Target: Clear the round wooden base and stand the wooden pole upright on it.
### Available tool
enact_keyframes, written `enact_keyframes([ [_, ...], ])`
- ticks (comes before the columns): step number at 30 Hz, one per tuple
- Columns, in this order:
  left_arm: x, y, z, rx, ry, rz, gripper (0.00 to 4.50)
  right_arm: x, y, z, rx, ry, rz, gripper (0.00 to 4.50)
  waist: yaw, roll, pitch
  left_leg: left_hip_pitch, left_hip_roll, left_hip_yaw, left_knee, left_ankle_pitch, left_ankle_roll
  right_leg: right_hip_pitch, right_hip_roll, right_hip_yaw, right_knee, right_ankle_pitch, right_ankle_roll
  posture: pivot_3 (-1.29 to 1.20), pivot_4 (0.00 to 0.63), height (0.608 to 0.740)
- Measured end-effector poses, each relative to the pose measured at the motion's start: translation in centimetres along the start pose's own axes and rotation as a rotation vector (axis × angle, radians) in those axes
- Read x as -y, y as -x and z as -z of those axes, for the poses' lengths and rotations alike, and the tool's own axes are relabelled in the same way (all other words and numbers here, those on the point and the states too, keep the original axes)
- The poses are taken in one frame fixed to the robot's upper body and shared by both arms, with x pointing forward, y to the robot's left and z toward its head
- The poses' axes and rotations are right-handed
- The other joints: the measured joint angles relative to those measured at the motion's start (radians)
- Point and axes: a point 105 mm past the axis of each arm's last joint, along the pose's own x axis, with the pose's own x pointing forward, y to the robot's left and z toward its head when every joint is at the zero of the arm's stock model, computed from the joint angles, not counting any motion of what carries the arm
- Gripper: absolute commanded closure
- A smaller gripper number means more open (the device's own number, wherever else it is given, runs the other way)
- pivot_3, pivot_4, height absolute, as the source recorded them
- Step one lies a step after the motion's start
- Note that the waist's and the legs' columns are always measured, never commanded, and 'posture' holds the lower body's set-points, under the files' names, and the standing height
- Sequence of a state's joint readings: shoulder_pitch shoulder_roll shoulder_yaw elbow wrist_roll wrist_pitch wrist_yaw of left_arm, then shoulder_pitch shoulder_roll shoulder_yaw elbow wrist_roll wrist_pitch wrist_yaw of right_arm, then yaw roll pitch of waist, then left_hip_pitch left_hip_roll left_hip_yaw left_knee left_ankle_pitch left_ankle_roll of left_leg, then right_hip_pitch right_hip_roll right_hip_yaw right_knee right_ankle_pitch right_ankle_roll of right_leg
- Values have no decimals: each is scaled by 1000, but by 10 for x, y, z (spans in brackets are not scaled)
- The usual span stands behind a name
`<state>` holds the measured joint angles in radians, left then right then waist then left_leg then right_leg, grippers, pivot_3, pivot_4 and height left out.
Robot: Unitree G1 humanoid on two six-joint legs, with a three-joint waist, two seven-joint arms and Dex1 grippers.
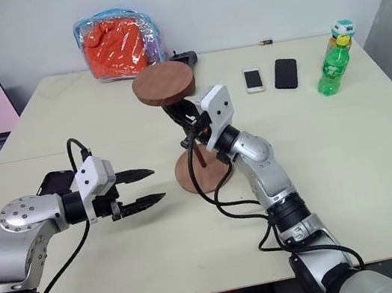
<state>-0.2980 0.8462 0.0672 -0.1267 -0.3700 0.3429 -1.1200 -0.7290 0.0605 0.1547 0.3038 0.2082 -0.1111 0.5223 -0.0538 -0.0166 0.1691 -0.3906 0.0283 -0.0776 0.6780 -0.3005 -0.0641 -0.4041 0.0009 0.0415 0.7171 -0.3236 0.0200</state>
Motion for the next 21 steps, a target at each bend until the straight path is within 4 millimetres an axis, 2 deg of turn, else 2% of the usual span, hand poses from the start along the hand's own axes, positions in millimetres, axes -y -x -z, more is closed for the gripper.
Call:
enact_keyframes([
  [8, -1, 0, 0, 0, 0, -14, 1279, -4, 2, 7, -34, 25, -2, 4248, 0, 1, -11, 1, 0, 0, 0, 0, 0, 1, 0, 0, 0, 0, 0, 0, 150, 740],
  [15, -1, -2, 0, 3, 6, -13, 1279, -2, 9, 14, -56, 25, 26, 4248, 12, 2, -12, 30, -2, 0, -12, -1, 1, 29, 2, 1, -11, -1, 0, 0, 150, 740],
  [21, 1, -4, 1, 2, 8, -5, 1279, -1, 9, 12, -58, 20, 29, 4248, 15, 3, -12, 31, -1, -2, -14, -1, 1, 31, 3, 1, -15, -1, 0, 0, 150, 740],
])
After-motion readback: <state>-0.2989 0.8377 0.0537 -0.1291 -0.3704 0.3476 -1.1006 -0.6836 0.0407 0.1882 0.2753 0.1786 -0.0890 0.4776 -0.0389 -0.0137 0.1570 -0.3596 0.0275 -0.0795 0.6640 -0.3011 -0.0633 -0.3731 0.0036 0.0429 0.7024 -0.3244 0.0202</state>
